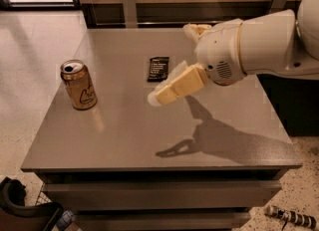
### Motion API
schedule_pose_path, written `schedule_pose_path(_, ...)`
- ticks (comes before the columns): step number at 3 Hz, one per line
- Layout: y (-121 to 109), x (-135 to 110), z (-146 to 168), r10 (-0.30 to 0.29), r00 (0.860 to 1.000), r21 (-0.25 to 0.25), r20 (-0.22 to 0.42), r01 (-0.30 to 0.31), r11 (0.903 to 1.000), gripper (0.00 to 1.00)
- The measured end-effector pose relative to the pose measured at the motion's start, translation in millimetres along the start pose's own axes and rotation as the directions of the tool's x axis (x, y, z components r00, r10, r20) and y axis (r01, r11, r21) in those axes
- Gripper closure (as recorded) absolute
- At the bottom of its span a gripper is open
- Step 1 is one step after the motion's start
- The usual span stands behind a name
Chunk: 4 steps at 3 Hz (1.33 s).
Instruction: Pick orange can
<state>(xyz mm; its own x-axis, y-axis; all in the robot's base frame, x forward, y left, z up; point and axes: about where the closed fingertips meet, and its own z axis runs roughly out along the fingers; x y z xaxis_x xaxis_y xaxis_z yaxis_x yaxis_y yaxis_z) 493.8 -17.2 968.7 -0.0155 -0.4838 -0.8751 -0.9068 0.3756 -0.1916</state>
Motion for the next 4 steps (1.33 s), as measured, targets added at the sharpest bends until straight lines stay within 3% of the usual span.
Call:
schedule_pose_path(2,25.0,-24.9,98.4,0.001,0.984,-0.077,0.178,0.013,0.997,0.0)
schedule_pose_path(3,37.4,-33.6,135.4,-0.016,0.984,-0.082,0.179,0.031,0.9962,0.0)
schedule_pose_path(4,48.0,-40.6,174.6,0.004,0.978,-0.113,0.207,0.02,0.9934,0.0)
